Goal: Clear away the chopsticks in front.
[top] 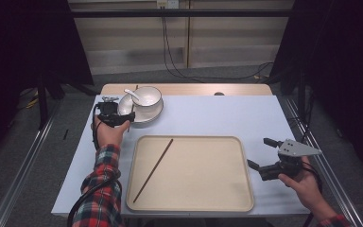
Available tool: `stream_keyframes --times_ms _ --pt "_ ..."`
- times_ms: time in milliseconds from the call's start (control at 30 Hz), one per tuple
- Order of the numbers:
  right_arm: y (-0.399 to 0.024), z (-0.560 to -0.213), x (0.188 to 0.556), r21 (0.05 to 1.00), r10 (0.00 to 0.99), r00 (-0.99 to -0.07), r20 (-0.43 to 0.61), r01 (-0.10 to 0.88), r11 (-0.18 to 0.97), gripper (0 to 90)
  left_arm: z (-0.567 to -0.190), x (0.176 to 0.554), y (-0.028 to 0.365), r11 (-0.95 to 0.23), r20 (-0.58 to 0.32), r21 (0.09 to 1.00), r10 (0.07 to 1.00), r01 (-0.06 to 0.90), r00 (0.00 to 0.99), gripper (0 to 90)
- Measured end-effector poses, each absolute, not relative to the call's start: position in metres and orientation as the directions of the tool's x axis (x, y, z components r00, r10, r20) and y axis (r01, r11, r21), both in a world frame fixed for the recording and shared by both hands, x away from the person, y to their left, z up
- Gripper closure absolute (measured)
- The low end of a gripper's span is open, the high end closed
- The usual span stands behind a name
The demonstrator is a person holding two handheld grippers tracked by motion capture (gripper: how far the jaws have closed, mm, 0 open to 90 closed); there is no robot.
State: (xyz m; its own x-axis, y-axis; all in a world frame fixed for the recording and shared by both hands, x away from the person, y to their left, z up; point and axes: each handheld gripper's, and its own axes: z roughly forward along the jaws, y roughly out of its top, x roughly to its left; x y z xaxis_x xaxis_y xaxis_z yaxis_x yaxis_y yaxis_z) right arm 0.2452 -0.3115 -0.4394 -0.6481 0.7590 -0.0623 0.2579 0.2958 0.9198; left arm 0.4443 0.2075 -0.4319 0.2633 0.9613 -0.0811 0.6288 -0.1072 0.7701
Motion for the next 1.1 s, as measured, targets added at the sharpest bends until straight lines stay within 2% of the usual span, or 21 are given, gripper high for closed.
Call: stream_keyframes --times_ms 267,333,467,767,800,1100 --pt "-0.312 -0.439 0.244 0.919 0.755 -0.654 -0.056 0.261 0.294 1.1 -0.44 0.459 0.208 -0.082 -0.084 0.757 0.972 0.649 0.221 40.6" --pt "-0.312 -0.439 0.245 0.92 0.754 -0.655 -0.059 0.257 0.295 1.1 -0.444 0.464 0.208 -0.086 -0.079 0.746 0.973 0.66 0.216 47.0" --pt "-0.312 -0.439 0.245 0.92 0.76 -0.648 -0.056 0.261 0.291 1.1 -0.447 0.47 0.206 -0.089 -0.09 0.738 0.969 0.668 0.228 52.6" --pt "-0.314 -0.439 0.245 0.919 0.759 -0.649 -0.045 0.271 0.286 1.1 -0.452 0.48 0.199 -0.094 -0.092 0.726 0.969 0.681 0.231 60.2" --pt "-0.314 -0.439 0.245 0.919 0.759 -0.649 -0.048 0.268 0.288 1.1 -0.454 0.482 0.197 -0.083 -0.1 0.72 0.97 0.689 0.221 64.1" --pt "-0.314 -0.44 0.245 0.915 0.757 -0.652 -0.049 0.274 0.295 1.1 -0.456 0.486 0.192 -0.083 -0.112 0.696 0.969 0.714 0.221 78.0"
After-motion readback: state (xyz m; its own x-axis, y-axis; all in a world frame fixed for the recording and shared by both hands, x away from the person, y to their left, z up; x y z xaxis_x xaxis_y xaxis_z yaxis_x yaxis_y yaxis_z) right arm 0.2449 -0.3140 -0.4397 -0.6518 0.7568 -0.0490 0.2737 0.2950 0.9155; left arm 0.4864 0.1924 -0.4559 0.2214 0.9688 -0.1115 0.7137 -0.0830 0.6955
